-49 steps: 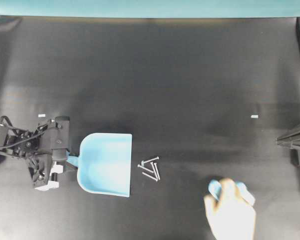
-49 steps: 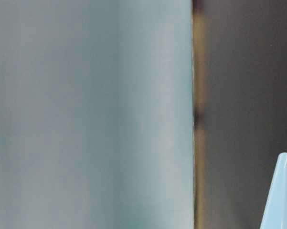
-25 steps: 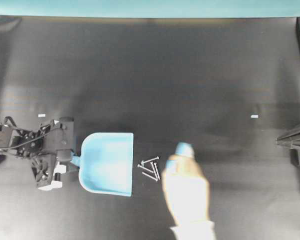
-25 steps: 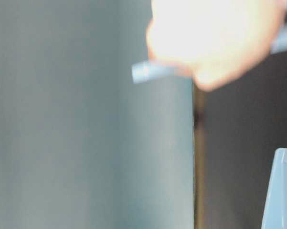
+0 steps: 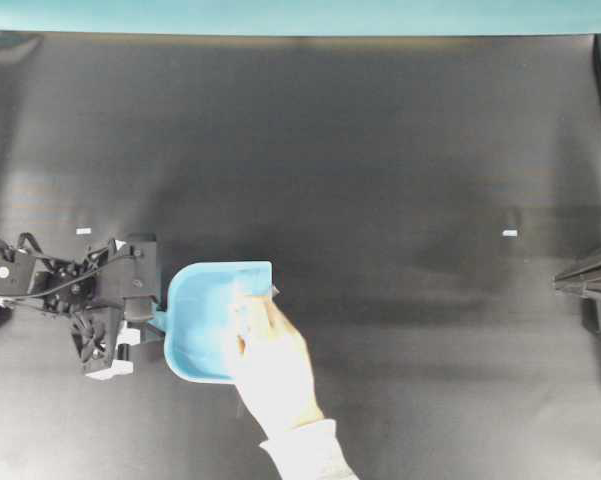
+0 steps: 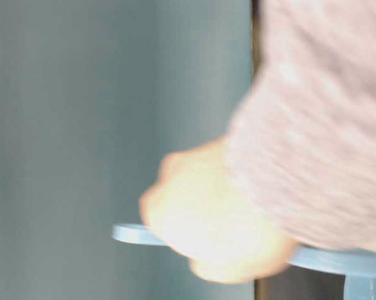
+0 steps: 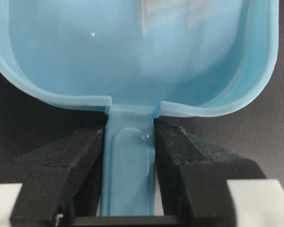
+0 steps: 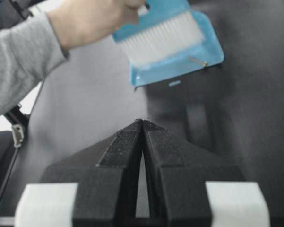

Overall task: Hold the dustpan with the left arm, while a human hand uses a hand brush to gather screws into the dustpan.
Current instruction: 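Keep the dustpan still with the left gripper as screws are swept in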

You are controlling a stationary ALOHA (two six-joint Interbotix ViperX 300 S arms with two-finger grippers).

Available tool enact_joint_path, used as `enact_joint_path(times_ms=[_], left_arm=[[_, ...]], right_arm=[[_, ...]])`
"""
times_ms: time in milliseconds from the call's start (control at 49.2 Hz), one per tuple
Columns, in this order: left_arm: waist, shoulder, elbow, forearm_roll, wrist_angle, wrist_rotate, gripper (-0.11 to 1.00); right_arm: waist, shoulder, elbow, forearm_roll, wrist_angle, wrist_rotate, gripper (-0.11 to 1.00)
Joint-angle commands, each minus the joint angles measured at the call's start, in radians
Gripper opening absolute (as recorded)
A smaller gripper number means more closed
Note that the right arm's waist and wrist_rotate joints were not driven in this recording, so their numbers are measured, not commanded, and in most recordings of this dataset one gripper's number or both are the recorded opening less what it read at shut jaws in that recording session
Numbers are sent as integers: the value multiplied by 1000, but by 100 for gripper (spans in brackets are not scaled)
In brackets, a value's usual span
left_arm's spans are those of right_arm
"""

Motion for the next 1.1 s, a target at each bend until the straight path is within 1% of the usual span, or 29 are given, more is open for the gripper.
enact_joint_path(times_ms=[0, 122, 366, 690, 812, 955, 1076], left_arm=[[2, -2, -12, 3, -8, 2, 30], [3, -2, -9, 3, -11, 0, 30], [3, 0, 3, 3, -61, 0, 30], [17, 8, 8, 3, -78, -3, 30], [21, 8, 12, 3, -103, 0, 30], [23, 6, 44, 3, -170, -5, 30], [28, 6, 51, 3, -173, -12, 30]], right_arm=[[0, 5, -5, 0, -5, 0, 0], [0, 5, -5, 0, -5, -2, 0], [0, 5, -5, 0, -5, -2, 0], [0, 5, -5, 0, -5, -2, 0], [0, 5, -5, 0, -5, -2, 0], [0, 5, -5, 0, -5, -2, 0], [0, 5, -5, 0, -5, -2, 0]])
